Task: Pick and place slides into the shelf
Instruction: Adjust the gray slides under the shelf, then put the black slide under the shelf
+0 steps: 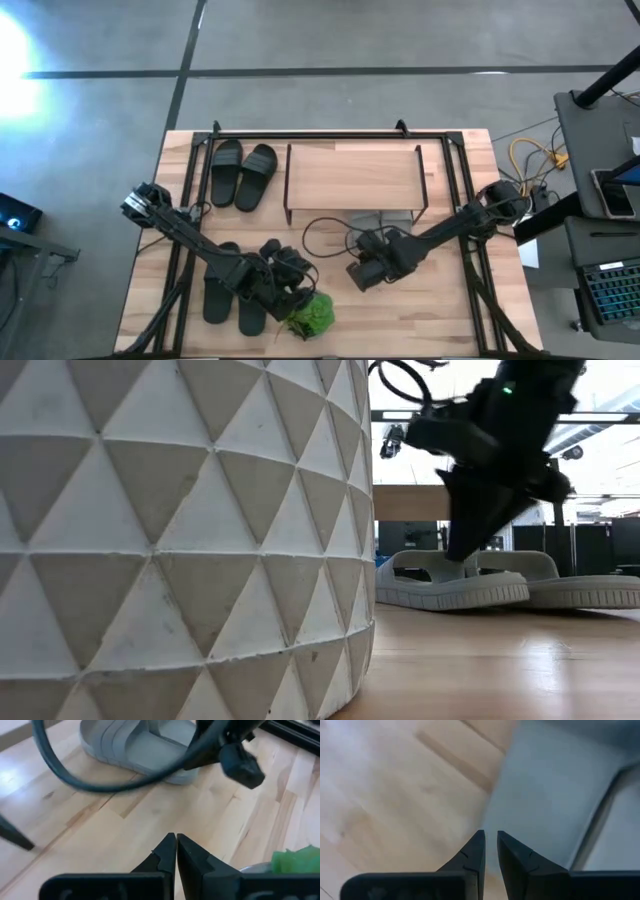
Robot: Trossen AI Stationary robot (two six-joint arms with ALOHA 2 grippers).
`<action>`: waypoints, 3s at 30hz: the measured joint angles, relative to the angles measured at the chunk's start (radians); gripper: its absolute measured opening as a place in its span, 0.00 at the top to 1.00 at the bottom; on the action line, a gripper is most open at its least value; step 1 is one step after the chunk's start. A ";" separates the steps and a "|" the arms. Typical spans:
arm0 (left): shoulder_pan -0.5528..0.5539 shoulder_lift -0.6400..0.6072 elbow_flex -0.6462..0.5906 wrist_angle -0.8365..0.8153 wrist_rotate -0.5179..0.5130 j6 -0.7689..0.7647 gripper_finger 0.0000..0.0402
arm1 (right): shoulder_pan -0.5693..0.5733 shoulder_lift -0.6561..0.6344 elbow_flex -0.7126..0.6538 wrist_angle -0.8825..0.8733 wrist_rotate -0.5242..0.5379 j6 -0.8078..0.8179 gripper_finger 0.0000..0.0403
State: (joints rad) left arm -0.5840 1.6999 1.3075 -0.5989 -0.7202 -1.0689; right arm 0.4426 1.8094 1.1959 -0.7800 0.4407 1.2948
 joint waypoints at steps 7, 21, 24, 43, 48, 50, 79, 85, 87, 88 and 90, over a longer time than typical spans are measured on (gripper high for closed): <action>-0.029 -0.055 0.000 -0.135 -0.064 -0.100 1.00 | 0.007 -0.009 0.123 0.005 0.054 -0.113 0.89; -0.080 -0.291 0.002 -0.280 0.212 0.067 0.95 | 0.016 -0.106 0.288 -0.111 0.234 -0.310 0.89; -0.087 -0.298 0.001 -0.409 0.337 0.072 0.84 | 0.034 -0.128 0.332 -0.204 0.279 -0.343 0.86; -0.311 -0.034 0.003 -0.502 0.273 0.055 0.44 | 0.165 -0.169 0.404 -0.710 0.294 0.003 0.44; -0.317 0.079 0.037 -0.693 0.291 -0.033 0.48 | 0.164 -0.169 0.404 -0.716 0.294 0.006 0.43; -0.319 0.100 0.050 -0.786 0.278 -0.092 0.51 | 0.164 -0.169 0.404 -0.717 0.293 0.008 0.43; -0.350 0.110 -0.040 -0.624 0.250 -0.060 0.59 | 0.159 -0.168 0.386 -0.716 0.264 0.026 0.43; -0.350 0.092 -0.038 -0.632 0.220 -0.071 0.59 | 0.159 -0.168 0.375 -0.714 0.263 0.042 0.43; -0.347 0.092 -0.042 -0.632 0.211 -0.076 0.59 | 0.159 -0.168 0.368 -0.714 0.263 0.042 0.43; -0.347 0.092 -0.047 -0.634 0.206 -0.076 0.59 | 0.159 -0.168 0.365 -0.712 0.263 0.042 0.43; -0.346 0.092 -0.058 -0.638 0.181 -0.077 0.59 | 0.159 -0.168 0.357 -0.711 0.263 0.054 0.43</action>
State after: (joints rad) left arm -0.9303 1.7920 1.2499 -1.2369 -0.5394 -1.1457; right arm 0.6018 1.6409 1.5534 -1.4906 0.7033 1.3488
